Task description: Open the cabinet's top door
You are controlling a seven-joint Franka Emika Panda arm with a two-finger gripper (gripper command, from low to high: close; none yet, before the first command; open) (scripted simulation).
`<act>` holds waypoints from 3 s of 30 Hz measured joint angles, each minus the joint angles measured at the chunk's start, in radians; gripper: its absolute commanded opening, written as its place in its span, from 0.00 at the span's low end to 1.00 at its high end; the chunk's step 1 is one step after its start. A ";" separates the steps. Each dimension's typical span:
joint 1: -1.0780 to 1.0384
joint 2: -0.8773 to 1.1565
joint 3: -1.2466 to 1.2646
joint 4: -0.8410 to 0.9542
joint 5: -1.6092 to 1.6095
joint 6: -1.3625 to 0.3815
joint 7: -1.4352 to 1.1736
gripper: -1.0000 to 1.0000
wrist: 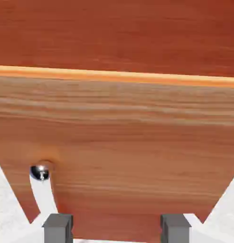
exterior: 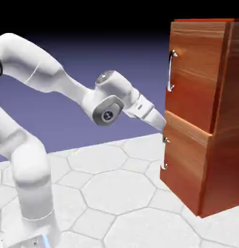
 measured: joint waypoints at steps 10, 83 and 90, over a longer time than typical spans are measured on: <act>-0.263 -0.226 0.200 0.069 0.435 -0.125 -0.153 0.50; -1.442 -0.823 0.709 0.040 2.266 -1.681 -1.314 0.00; -1.573 -0.649 0.646 0.067 2.141 -1.986 -1.444 0.00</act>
